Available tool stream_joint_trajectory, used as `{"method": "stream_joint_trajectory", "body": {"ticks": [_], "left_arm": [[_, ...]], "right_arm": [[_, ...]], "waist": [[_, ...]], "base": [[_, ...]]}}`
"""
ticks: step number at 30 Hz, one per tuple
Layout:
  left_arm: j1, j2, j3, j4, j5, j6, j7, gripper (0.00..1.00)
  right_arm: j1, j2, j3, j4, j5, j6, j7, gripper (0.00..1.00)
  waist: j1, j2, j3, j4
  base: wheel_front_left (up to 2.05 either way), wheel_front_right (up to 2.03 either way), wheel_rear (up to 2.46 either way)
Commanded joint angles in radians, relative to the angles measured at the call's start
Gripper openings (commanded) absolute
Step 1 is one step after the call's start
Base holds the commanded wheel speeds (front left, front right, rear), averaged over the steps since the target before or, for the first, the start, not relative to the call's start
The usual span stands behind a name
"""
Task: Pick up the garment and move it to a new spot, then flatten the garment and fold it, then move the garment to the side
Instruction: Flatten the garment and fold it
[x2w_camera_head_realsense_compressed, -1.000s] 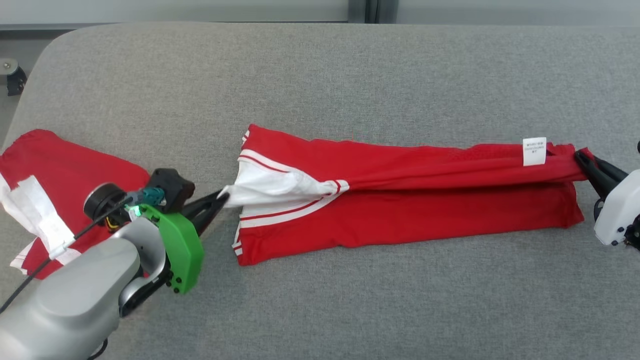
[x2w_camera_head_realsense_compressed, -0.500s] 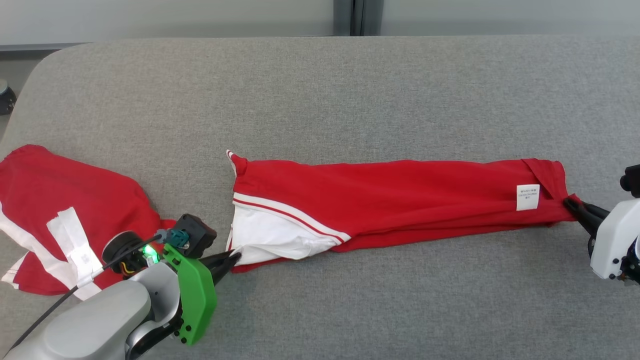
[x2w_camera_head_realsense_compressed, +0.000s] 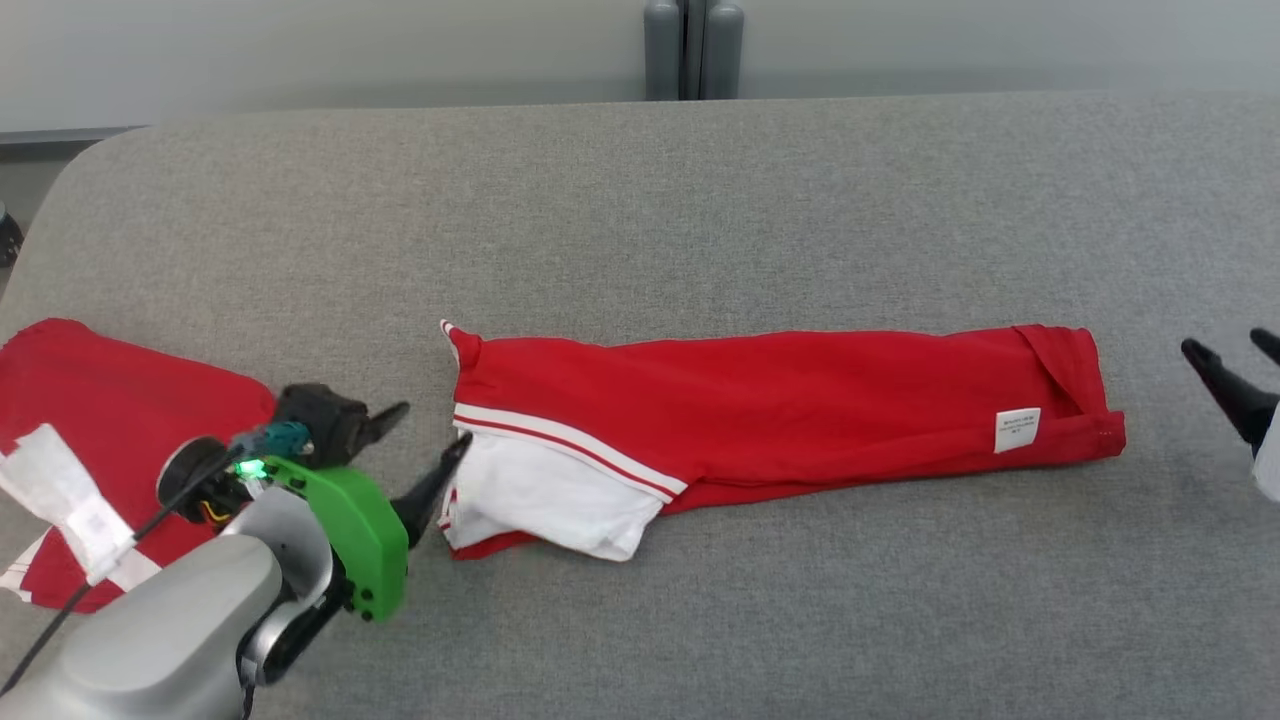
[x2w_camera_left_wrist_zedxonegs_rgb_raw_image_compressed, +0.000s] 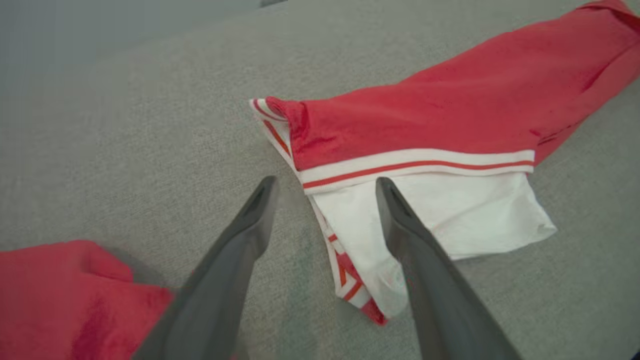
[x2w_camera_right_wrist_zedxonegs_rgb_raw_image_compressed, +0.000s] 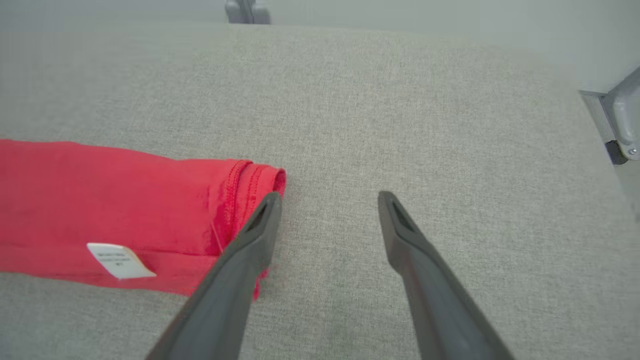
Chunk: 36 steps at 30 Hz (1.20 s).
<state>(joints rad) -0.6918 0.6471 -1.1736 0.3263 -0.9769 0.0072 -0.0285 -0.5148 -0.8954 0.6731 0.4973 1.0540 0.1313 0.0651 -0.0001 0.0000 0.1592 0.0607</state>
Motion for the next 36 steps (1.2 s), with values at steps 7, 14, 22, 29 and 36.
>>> {"method": "stream_joint_trajectory", "body": {"ticks": [7,14,22,29,36], "left_arm": [[0.034,-0.069,0.189,0.039,-0.076,0.114,-0.216,1.0],[0.175,-0.217,0.583,-0.051,0.064,0.171,-0.235,1.0],[0.421,-0.451,0.892,-0.146,0.403,0.047,-0.235,1.0],[0.54,-0.557,0.999,-0.154,0.622,-0.057,-0.236,1.0],[0.578,-0.59,1.035,-0.172,0.735,-0.096,-0.236,1.0]], "right_arm": [[-0.029,0.096,-0.111,-0.042,-0.048,-0.001,-0.212,1.0],[0.046,0.244,-0.264,-0.074,-0.158,-0.001,-0.326,1.0],[0.233,0.484,-0.537,-0.236,-0.404,-0.001,-0.33,1.0],[0.342,0.612,-0.603,-0.322,-0.561,-0.001,-0.33,1.0],[0.359,0.637,-0.612,-0.33,-0.617,-0.001,-0.33,1.0]], "waist": [[0.0001,0.0,-0.023,-0.007],[0.0001,0.0,-0.032,-0.004],[0.0001,0.0,-0.041,-0.003],[0.0001,0.0,-0.046,-0.01],[0.0001,0.0,-0.025,-0.002]], "base": [[0.0,0.0,0.0],[0.0,0.0,0.0],[0.0,0.0,0.0],[0.0,0.0,0.0],[0.0,0.0,0.0]]}}
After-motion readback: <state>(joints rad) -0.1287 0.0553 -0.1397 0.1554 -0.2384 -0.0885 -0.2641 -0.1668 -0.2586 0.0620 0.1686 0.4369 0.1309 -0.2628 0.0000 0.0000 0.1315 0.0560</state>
